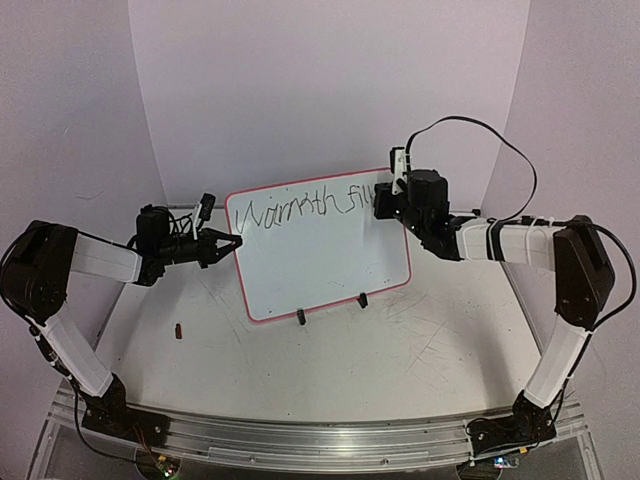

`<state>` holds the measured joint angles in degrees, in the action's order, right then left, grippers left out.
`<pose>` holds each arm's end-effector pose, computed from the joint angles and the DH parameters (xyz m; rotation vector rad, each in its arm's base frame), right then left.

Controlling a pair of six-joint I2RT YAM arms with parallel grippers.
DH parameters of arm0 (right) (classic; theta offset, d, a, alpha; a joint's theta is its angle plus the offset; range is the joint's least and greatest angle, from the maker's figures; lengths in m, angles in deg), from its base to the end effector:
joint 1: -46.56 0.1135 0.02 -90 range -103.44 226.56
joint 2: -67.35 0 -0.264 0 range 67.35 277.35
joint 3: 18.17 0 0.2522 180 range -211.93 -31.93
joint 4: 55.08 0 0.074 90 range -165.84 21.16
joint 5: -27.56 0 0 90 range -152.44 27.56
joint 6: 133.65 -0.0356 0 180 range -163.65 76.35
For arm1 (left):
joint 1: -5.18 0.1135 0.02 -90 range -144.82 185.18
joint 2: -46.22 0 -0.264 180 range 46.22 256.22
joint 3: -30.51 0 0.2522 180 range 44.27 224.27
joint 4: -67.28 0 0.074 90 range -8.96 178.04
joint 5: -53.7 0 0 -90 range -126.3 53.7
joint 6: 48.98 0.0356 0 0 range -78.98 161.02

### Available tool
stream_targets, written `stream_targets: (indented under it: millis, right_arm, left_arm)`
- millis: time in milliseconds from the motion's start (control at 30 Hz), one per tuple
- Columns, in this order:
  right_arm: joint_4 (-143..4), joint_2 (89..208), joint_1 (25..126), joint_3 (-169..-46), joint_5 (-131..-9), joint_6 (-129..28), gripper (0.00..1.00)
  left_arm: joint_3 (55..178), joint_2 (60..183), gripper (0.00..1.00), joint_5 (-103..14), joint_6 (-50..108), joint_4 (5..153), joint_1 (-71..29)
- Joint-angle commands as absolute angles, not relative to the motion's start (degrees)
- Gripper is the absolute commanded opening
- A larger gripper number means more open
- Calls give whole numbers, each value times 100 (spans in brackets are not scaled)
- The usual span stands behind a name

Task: Write a sentence on the whiteboard

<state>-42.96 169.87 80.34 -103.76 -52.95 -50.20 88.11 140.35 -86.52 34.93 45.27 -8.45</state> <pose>0.3584 0.2327 0.2886 -0.2683 1.6471 0.3977 0.3195 -0.1056 0.2024 0.7444 1.6951 -1.0343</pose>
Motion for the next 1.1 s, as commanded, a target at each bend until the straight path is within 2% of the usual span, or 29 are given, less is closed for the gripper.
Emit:
stream_targets:
  millis: [0, 233, 433, 1067]
  right_arm:
    - [-4377, 16608, 8014, -10097, -5333, -5201, 0]
    - [-4330, 16297, 8015, -9998, -5000, -5014, 0]
    - [-4084, 15877, 8014, -10079, -5315, -5124, 0]
    - [-4389, 16081, 7970, -10045, -5581, -4980, 0]
  left_arm:
    - [8836, 14066, 0, -7981, 4419, 4854, -873]
    - [8857, 14085, 0, -7998, 4416, 4858, -880]
    - [8866, 14119, 0, -7976, 4411, 4862, -883]
    - [8889, 14105, 0, -7919, 4391, 4919, -891]
